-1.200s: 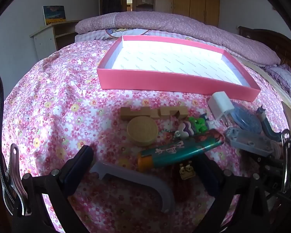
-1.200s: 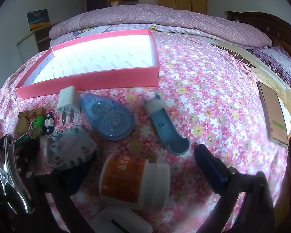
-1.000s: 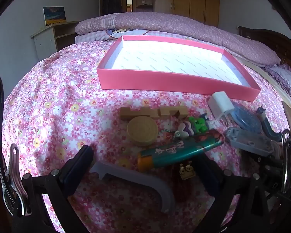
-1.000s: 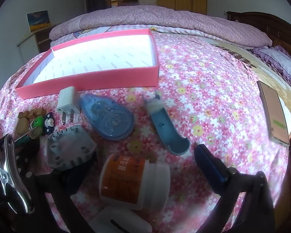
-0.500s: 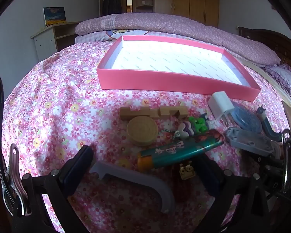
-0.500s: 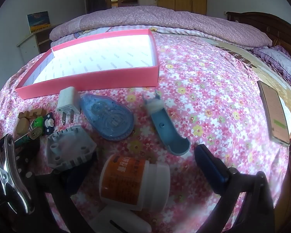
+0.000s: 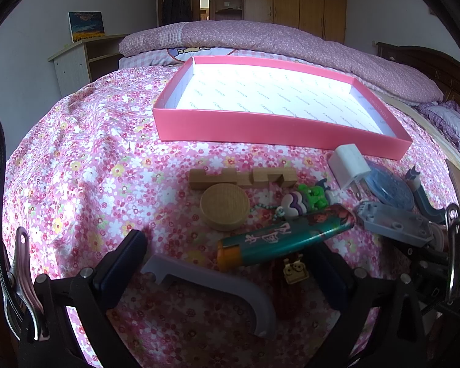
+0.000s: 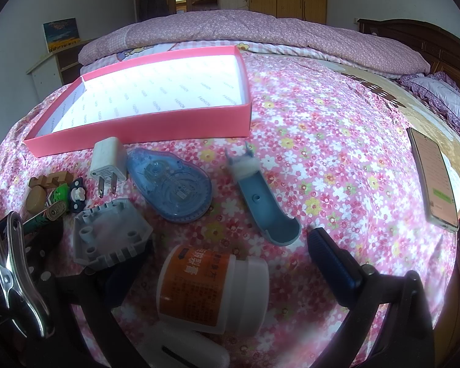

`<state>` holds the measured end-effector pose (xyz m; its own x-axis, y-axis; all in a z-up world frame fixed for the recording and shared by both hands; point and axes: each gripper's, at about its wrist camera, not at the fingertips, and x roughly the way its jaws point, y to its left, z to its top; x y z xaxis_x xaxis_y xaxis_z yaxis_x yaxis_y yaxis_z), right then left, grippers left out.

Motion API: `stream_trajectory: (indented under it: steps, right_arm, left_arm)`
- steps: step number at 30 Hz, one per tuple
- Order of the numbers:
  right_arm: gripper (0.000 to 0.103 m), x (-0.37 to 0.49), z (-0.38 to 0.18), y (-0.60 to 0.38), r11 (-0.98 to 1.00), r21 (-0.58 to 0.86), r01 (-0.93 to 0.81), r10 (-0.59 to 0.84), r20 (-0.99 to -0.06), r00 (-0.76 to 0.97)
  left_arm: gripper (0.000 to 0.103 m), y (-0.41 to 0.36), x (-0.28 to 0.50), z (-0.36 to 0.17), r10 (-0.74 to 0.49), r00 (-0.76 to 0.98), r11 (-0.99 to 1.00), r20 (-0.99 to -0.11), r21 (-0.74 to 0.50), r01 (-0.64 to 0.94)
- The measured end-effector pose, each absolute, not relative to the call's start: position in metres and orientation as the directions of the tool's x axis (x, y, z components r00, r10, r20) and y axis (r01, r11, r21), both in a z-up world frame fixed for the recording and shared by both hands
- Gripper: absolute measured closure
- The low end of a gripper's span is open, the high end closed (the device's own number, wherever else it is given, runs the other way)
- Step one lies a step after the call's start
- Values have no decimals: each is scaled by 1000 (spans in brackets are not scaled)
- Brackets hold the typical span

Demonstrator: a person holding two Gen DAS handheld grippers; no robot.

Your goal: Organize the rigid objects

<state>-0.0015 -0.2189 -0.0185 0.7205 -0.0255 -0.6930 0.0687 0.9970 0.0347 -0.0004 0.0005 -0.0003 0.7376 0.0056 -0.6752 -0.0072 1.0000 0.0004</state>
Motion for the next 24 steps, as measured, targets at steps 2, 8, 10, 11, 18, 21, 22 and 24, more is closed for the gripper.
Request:
stream_trajectory:
  steps: [2,8,10,11,18,21,22,24]
  right_arm:
    - [0,-2,-19,-219,997,35,69,-25,-693,721]
    - [0,-3,-18,-220,997,36,68,-24,-693,720]
    - [0,-3,-16,-218,997,40,67,-21,-694,720]
    - [0,-3,-16,-218,997,45,66,-16,-695,719]
    - [0,-5,-8,-226,994,97,41,38,-695,718]
    - [0,-9,-3,-230,994,112,20,64,-694,717]
    - [0,-10,-2,-231,993,114,15,69,-693,717]
    - [0,-14,1,-232,993,118,-5,86,-691,718]
  left_arm:
    - [1,1,-1,0,6,738,1000,-675,1,-7]
    - [1,0,-1,-1,5,737,1000,-676,0,-7]
    - [1,-1,-1,-1,3,735,1000,-678,-2,-6]
    - [1,-1,-2,0,2,732,1000,-681,-3,-5]
    - [2,0,-8,8,-21,706,1000,-708,-19,10]
    - [2,2,-12,15,-35,709,999,-705,-30,19]
    - [2,3,-15,19,-43,714,999,-698,-33,28]
    - [2,3,-20,25,-47,725,999,-687,-25,41]
